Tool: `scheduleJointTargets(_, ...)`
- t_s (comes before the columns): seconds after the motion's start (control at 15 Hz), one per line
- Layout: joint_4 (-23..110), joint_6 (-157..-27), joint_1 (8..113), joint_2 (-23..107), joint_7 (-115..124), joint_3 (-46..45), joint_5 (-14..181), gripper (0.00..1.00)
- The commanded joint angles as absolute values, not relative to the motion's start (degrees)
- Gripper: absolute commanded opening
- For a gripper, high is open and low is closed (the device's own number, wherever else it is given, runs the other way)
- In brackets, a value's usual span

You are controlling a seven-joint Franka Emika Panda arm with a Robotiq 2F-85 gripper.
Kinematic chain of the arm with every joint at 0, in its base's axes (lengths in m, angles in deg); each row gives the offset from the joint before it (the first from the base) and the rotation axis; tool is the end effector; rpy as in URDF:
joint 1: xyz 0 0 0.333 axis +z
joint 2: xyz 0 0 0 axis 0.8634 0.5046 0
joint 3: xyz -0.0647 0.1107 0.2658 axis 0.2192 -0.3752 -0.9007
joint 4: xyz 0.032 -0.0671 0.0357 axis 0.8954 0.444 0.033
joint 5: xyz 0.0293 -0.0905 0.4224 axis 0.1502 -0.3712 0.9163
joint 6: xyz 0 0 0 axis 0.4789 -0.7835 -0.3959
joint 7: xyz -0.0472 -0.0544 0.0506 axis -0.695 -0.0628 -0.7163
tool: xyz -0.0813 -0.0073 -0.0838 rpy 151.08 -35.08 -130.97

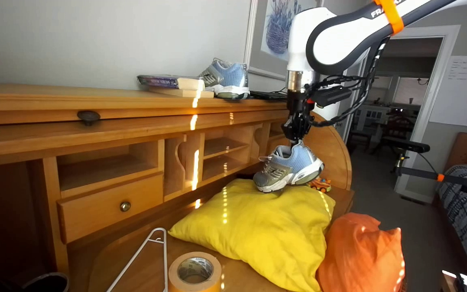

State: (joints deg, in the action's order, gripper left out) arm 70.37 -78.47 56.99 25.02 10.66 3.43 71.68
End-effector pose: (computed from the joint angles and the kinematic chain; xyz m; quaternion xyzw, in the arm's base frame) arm 0.5715 -0.1199 0.3840 0.9866 -0.1208 0.0183 0.1080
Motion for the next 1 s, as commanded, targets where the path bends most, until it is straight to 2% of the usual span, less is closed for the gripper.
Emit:
scheduleJointTargets(0.0, 71.3, -74.5, 56.4, 19.5, 9.0, 1.7, 72.8, 0.03)
scheduleJointTargets(0.93, 70.8, -71.8, 56.4, 7.3, 7.5, -1.1, 71.9, 0.03)
